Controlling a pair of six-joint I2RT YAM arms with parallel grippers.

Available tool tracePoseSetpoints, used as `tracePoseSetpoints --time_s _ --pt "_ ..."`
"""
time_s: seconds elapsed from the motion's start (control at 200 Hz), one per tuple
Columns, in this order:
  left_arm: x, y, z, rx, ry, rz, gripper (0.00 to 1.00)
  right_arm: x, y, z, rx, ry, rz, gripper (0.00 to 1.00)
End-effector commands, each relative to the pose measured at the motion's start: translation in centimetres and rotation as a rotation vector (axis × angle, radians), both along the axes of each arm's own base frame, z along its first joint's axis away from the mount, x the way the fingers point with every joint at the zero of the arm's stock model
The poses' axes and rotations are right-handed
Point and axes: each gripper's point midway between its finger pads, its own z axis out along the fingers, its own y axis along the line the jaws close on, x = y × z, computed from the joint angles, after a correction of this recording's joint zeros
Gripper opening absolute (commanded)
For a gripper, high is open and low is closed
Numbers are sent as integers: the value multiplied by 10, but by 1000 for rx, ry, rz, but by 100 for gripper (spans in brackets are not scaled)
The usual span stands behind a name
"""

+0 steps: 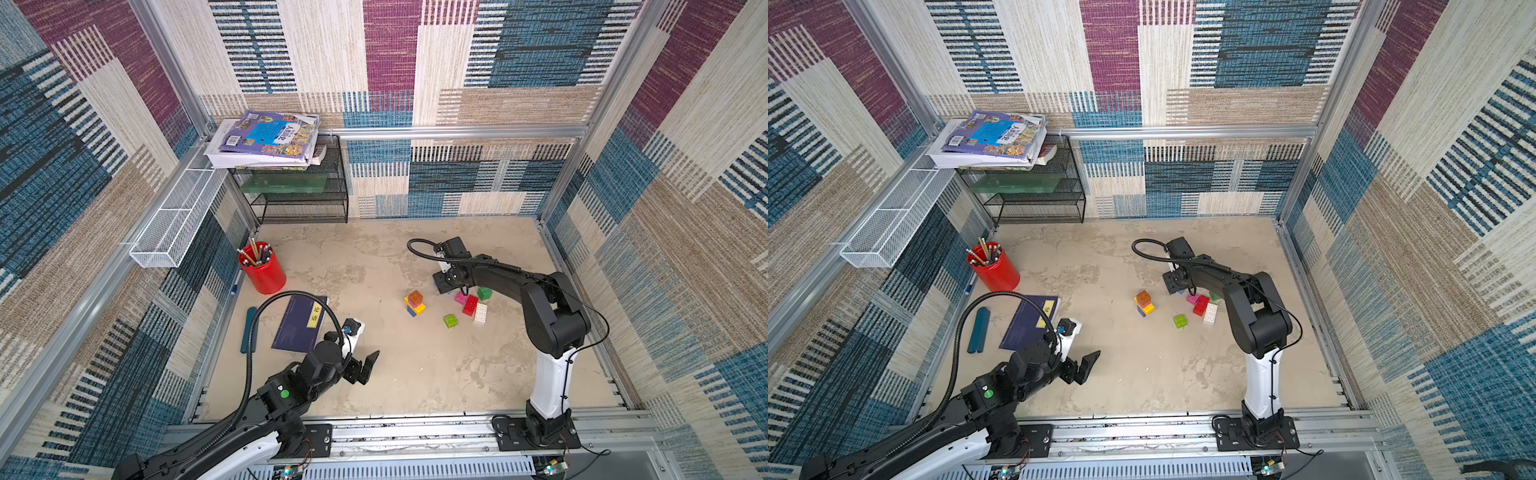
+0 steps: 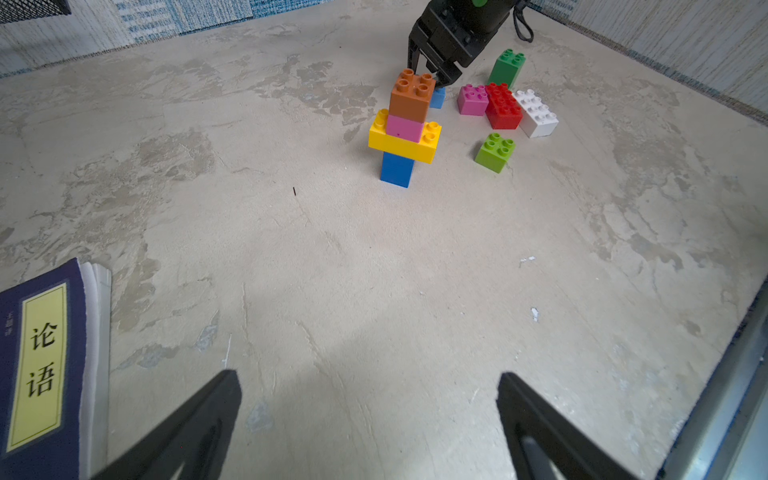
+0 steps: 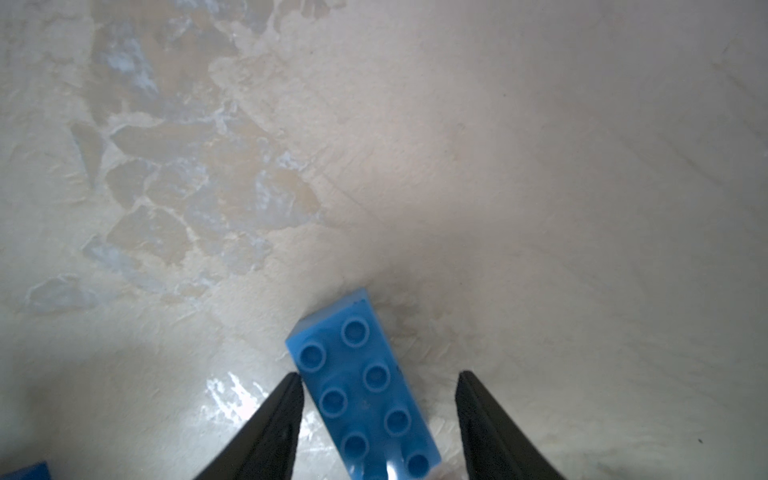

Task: Assemble the letter f with lego
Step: Pick up the lego brick from the center of the board.

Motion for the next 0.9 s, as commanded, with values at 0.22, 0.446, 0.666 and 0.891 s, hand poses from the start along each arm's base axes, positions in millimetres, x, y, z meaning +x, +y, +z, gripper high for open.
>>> tracePoseSetpoints --time_s 0.22,0.446,0.666,0.891 --pt "2 -1 4 -8 -12 4 99 7 9 0 14 -3 30 52" --pt "2 -1 4 -6 -11 4 99 8 12 -2 20 5 41 48" --pt "2 -1 3 -5 -10 4 99 9 12 -5 22 12 43 45" --pt "2 0 3 -5 -10 6 99 10 14 -5 26 14 49 42"
